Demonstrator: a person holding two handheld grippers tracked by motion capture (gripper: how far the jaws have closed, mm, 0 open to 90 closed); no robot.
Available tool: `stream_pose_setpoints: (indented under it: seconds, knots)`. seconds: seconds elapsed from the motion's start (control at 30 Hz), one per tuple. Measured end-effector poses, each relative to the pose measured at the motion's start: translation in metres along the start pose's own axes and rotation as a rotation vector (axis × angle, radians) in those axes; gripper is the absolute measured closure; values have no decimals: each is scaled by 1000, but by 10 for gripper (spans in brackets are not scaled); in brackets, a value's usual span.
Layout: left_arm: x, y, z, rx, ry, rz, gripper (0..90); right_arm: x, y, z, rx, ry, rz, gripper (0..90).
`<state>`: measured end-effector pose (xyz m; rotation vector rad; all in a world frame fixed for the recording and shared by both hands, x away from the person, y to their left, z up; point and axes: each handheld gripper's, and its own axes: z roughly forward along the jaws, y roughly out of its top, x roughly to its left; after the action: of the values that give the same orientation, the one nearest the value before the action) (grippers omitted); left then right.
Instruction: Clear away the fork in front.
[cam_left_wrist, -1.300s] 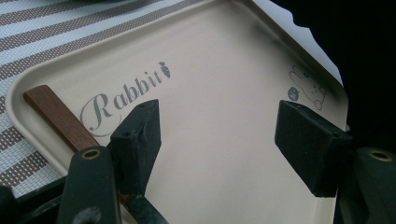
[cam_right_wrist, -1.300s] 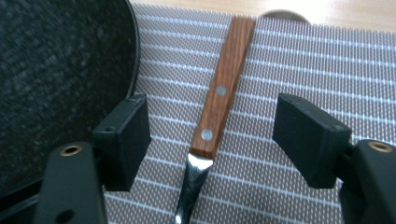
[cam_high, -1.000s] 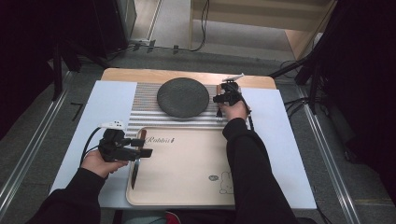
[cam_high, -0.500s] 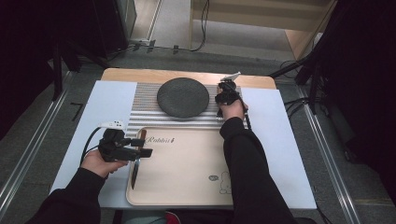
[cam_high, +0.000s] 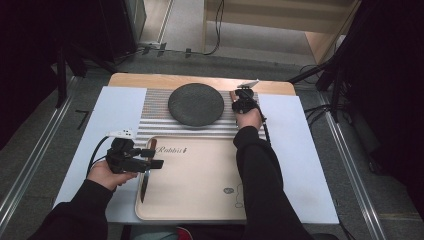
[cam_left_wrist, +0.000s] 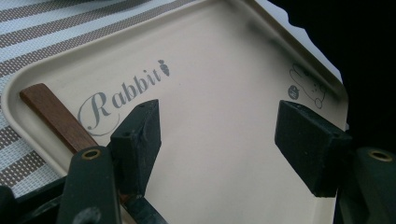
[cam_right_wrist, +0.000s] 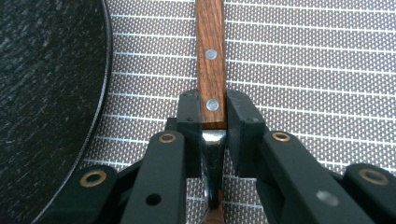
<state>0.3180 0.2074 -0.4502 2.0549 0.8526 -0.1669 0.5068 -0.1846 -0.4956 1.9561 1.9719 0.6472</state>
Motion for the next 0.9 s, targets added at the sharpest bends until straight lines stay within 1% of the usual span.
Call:
stream_pose_setpoints:
  seconds: [0.1, 0.2, 0.33, 0.37, 0.4, 0.6, 0.67, 0.77, 0.8, 0.87, 0.9]
  knots:
    - [1, 0, -1, -4, 3, -4, 323, -1, 2, 0, 10, 8, -5, 752]
    - [2, 0, -1, -4, 6, -6, 323, -4, 3, -1, 16, 31, 4, 753]
    - [2, 1, -1, -6, 7, -11, 323, -9, 3, -3, 25, 37, -4, 752]
    - [2, 1, -1, -5, 7, -11, 323, -10, 4, -4, 18, 40, -7, 753]
    - [2, 1, -1, -5, 7, -12, 323, -12, 4, -6, 20, 58, -12, 752]
    - [2, 1, -1, -3, 9, -10, 323, -16, 7, -19, -24, 92, -15, 753]
    - [1, 1, -1, -4, 10, -12, 323, -16, 8, -22, -30, 96, -31, 753]
    - [2, 1, -1, -9, 9, -17, 323, -15, 8, -30, -51, 123, -29, 753]
    - [2, 2, -1, -7, 8, -19, 323, -14, 8, -32, -58, 131, -41, 753]
    - [3, 2, -1, -8, 9, -39, 323, -12, 8, -37, -71, 144, -50, 753]
    - [3, 2, 0, -9, 11, -39, 323, -11, 8, -39, -81, 151, -55, 753]
